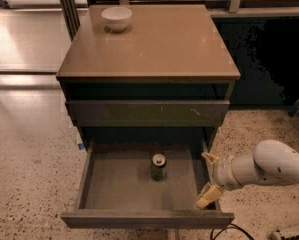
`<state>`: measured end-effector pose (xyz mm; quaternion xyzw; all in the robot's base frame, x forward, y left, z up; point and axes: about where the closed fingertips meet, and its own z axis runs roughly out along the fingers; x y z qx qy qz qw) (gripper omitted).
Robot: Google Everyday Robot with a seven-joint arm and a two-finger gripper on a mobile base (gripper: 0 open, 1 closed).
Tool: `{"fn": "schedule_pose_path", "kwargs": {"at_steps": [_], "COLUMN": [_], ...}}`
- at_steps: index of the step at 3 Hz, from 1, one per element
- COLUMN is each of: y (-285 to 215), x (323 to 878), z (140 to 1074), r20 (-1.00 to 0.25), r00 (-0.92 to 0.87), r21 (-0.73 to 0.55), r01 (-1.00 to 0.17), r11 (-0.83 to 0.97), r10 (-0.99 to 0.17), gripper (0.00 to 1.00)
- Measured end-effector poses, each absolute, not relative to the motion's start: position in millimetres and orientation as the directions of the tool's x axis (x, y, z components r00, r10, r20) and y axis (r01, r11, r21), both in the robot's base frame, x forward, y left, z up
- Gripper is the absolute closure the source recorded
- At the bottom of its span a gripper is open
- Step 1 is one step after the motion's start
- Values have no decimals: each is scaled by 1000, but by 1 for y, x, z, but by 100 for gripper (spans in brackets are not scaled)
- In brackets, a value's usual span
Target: Pick green can from middle drawer and place on counter
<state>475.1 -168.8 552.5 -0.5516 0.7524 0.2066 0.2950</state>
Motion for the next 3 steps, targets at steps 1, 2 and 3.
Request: {"fn": "schedule_pose_path", "kwargs": {"at_steps": [1, 2, 3], "y": [-163, -146, -126], "x": [482, 498, 518], "z": [541, 521, 497], "r20": [-683, -699, -684], "r00": [-208, -179, -163], "r21": [-12, -30, -91], "r01": [-956, -960, -948], "r11": [294, 278, 306], "r10": [-701, -692, -711], "gripper": [0, 0, 0]}}
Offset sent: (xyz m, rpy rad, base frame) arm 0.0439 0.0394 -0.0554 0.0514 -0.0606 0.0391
